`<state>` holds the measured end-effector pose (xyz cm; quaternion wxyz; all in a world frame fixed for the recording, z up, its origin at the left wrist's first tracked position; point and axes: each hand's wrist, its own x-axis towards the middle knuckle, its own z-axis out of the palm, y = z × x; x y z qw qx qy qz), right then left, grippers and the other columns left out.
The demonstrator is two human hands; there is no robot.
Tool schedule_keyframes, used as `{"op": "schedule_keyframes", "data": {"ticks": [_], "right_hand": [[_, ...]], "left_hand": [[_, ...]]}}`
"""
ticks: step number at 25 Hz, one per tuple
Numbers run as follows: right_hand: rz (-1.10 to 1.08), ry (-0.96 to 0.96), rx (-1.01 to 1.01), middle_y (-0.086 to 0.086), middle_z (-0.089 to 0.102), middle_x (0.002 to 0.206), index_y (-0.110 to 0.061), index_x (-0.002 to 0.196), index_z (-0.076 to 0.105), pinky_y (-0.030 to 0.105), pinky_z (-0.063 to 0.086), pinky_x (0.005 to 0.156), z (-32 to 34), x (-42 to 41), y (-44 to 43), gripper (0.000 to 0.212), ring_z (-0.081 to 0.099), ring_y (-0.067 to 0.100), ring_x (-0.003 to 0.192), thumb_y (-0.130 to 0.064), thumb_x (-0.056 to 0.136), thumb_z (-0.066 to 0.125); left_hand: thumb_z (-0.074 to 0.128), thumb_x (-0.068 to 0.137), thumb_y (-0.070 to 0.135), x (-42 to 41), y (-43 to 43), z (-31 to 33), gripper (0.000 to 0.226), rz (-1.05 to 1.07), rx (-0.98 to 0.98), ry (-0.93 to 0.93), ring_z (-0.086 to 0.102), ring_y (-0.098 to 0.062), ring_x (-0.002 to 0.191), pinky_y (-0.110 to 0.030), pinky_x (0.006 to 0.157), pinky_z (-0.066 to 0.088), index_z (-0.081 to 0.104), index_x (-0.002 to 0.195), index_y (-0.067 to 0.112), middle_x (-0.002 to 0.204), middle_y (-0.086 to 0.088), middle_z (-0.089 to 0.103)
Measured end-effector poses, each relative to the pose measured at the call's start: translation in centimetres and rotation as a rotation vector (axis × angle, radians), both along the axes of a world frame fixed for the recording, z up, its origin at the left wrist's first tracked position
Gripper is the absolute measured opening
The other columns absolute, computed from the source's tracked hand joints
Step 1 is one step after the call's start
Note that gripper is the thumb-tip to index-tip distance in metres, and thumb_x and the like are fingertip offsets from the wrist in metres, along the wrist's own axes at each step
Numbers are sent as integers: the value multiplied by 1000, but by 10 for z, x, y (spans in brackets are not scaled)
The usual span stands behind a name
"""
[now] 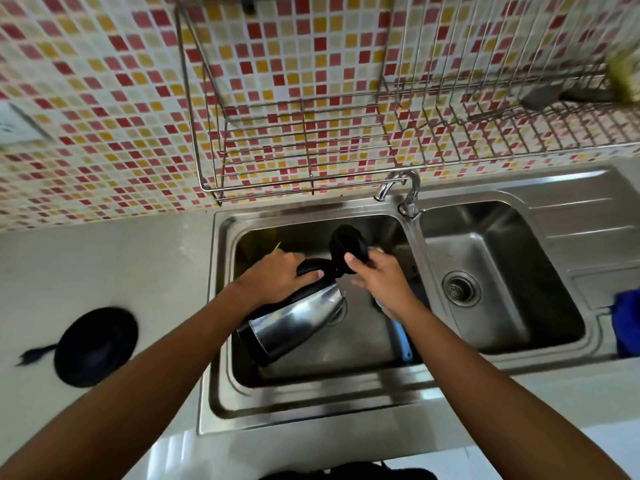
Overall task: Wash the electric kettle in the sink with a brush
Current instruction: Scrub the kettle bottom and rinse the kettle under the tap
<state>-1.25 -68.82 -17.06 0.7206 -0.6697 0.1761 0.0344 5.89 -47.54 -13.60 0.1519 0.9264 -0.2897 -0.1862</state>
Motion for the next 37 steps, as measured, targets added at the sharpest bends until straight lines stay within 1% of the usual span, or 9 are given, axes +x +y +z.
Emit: {"op": "schedule_keyframes", "data": {"ticks": [5, 9, 15, 19, 23, 27, 30, 33, 37], "right_hand": [[14, 76, 150, 2, 72, 112, -16, 114, 69, 35, 57, 83, -3, 1, -2, 24, 65, 17, 110, -25, 91, 67], [13, 124, 189, 2, 70, 119, -16, 120, 67, 30, 56, 76, -7, 3, 1, 33, 63, 16, 116, -30, 90, 68], [5, 154, 255, 4, 70, 119, -13, 123, 65, 34, 58, 81, -11, 4, 5, 35, 64, 20, 114, -30, 91, 67], [-24, 146, 322, 1, 72, 112, -17, 113, 67, 37, 57, 84, -9, 1, 5, 22, 67, 19, 107, -25, 94, 64], [-67, 144, 373, 1, 75, 107, -18, 108, 69, 41, 54, 88, -10, 0, 4, 17, 71, 20, 100, -25, 94, 64], [-144, 136, 400, 7, 75, 108, -13, 114, 67, 41, 53, 87, -17, -6, 9, 25, 70, 27, 102, -25, 93, 65], [-206, 128, 430, 10, 74, 111, -12, 117, 66, 39, 54, 82, -22, -9, 16, 29, 69, 29, 103, -26, 92, 65], [-275, 133, 452, 12, 73, 111, -9, 121, 64, 37, 55, 79, -26, -11, 24, 36, 69, 30, 104, -29, 91, 67], [-320, 152, 491, 12, 72, 113, -11, 119, 64, 38, 54, 86, -29, -19, 33, 31, 69, 28, 106, -28, 93, 64]], "left_hand": [[49, 95, 61, 10, -10, 23, 54, -77, 126, -18, 60, -21, 74, -32, 66, 41, 65, 91, 10, 76, -4, 61], [48, 94, 62, 18, -15, 30, 58, -118, 218, -19, 62, -23, 79, -35, 72, 48, 66, 98, 8, 84, -9, 65], [45, 95, 63, 27, -22, 36, 62, -172, 361, -37, 58, -25, 87, -34, 75, 42, 64, 112, 6, 102, -12, 64], [46, 95, 62, 33, -33, 46, 62, -197, 426, -34, 58, -24, 84, -34, 73, 43, 63, 113, 5, 98, -10, 63], [44, 96, 61, 37, -49, 55, 63, -254, 509, -58, 55, -24, 87, -35, 77, 45, 61, 118, 5, 108, -12, 64], [45, 96, 61, 41, -64, 61, 62, -307, 593, -77, 52, -23, 82, -35, 75, 45, 61, 117, 5, 92, -6, 57], [49, 95, 59, 42, -76, 64, 56, -302, 626, -85, 53, -19, 67, -37, 72, 49, 63, 98, 5, 74, -2, 52], [52, 95, 57, 39, -89, 69, 47, -304, 695, -100, 50, -16, 62, -36, 76, 52, 56, 89, 11, 70, -1, 51], [53, 94, 57, 35, -101, 74, 44, -334, 782, -105, 51, -19, 70, -37, 81, 53, 57, 98, 14, 72, 3, 47]]}}
